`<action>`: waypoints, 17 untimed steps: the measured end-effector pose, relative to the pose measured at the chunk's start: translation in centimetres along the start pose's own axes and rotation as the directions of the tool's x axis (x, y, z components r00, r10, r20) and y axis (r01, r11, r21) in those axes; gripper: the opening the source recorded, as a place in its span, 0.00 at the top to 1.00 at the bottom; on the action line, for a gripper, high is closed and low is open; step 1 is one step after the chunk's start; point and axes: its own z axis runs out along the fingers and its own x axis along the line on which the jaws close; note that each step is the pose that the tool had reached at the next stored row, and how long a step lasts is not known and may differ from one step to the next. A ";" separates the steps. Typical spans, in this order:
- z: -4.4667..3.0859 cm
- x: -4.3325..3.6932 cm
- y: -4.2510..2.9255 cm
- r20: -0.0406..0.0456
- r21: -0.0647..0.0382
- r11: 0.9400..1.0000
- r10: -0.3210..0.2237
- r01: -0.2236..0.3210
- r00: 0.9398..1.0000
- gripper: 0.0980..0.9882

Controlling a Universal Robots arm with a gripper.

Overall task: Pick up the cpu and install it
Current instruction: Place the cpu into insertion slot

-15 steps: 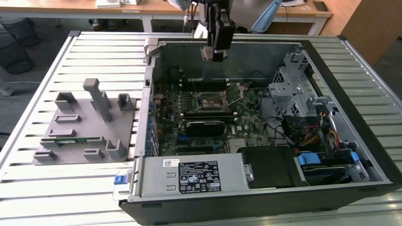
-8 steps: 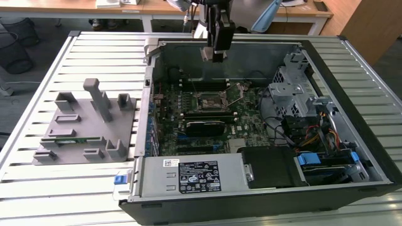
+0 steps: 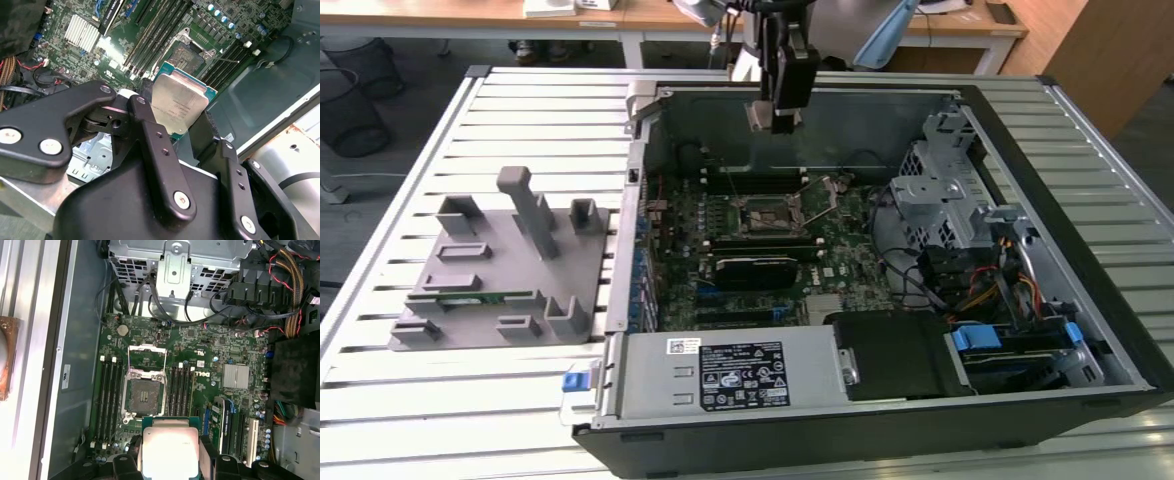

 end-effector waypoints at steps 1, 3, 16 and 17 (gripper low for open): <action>0.02 0.00 0.00 0.000 0.000 1.000 0.000 0.000 1.000 0.51; 0.06 0.00 0.00 0.000 0.000 1.000 0.000 0.000 1.000 0.51; 0.45 0.01 -0.02 0.000 0.000 1.000 0.001 -0.001 1.000 0.51; 0.55 0.01 -0.03 0.000 0.000 1.000 0.001 -0.001 1.000 0.51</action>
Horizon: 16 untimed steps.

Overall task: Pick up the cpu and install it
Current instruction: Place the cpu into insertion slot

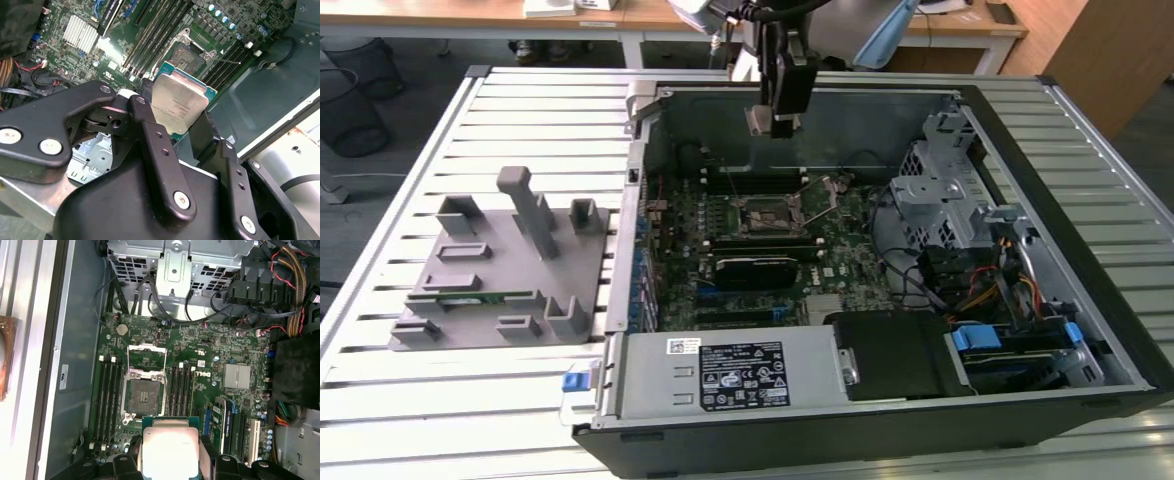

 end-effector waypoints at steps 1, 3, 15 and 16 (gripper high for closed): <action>0.02 0.00 0.00 0.000 0.000 1.000 0.000 0.000 1.000 0.51; 0.06 0.00 0.00 0.000 0.000 1.000 0.000 0.000 1.000 0.51; 0.34 0.00 -0.02 0.000 0.000 1.000 0.001 -0.001 1.000 0.51; 0.36 0.00 -0.02 0.000 0.000 1.000 0.001 -0.001 1.000 0.51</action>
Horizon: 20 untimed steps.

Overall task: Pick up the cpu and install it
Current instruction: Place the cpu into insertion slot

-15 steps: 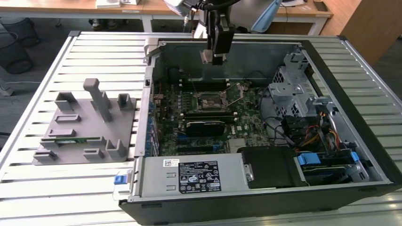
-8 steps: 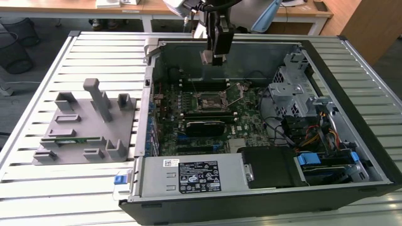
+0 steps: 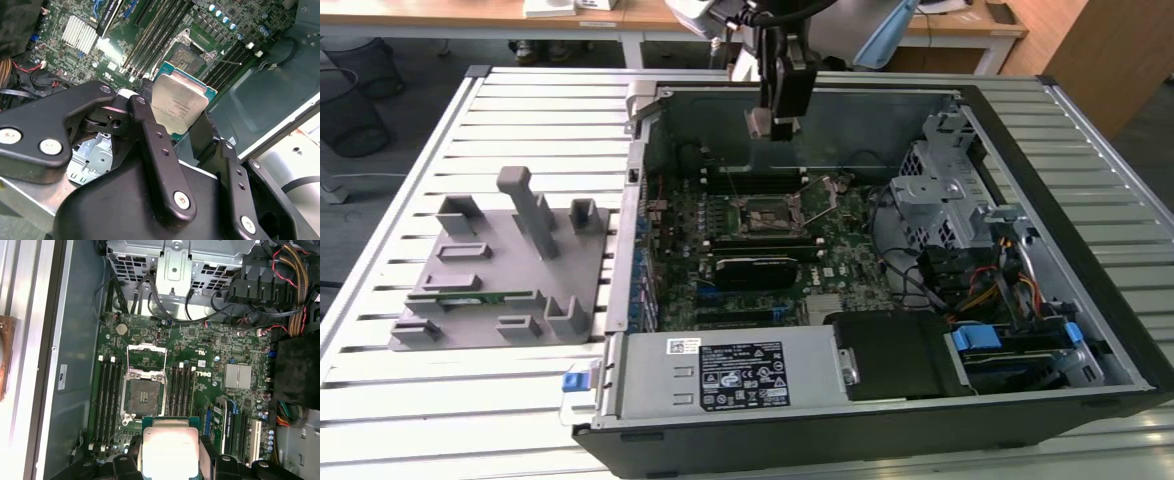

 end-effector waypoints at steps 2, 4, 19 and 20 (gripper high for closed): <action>0.04 0.00 0.00 0.000 0.000 1.000 0.000 0.000 1.000 0.51; 0.08 0.00 0.00 0.000 0.000 1.000 0.000 0.000 1.000 0.51; 2.17 0.96 -0.01 0.001 0.000 1.000 0.000 0.000 1.000 0.51; 2.28 0.96 -0.01 0.001 0.000 1.000 0.000 0.000 1.000 0.51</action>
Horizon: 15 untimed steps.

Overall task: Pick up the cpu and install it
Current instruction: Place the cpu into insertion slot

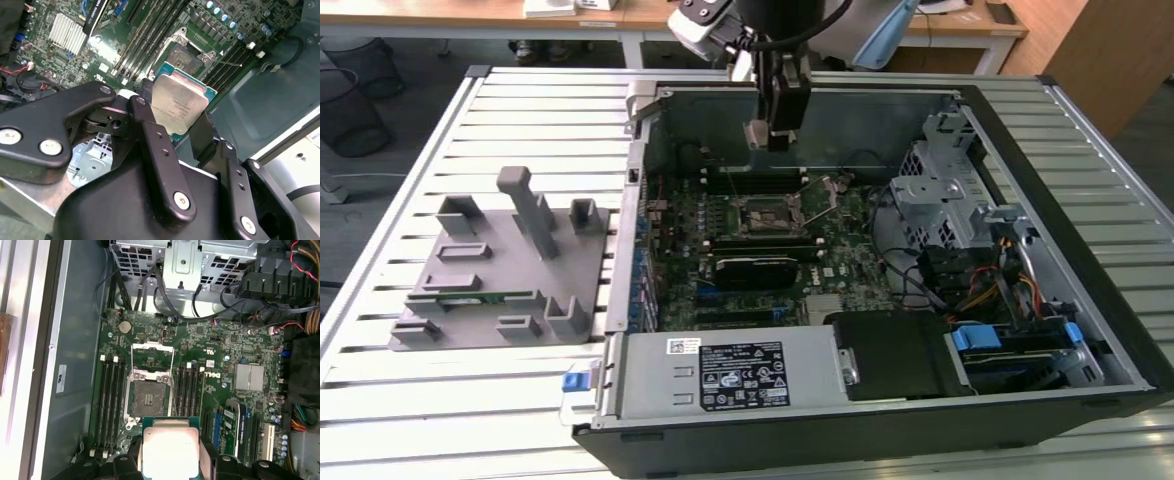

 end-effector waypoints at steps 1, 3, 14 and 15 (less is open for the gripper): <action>0.08 0.00 -0.01 0.000 0.000 1.000 0.000 0.000 1.000 0.51; 0.16 0.01 -0.01 0.002 0.000 1.000 0.000 0.000 1.000 0.51; 1.66 0.26 0.23 -0.002 -0.001 1.000 0.000 0.000 1.000 0.51; 1.86 0.44 0.41 -0.002 -0.001 1.000 0.000 0.000 1.000 0.51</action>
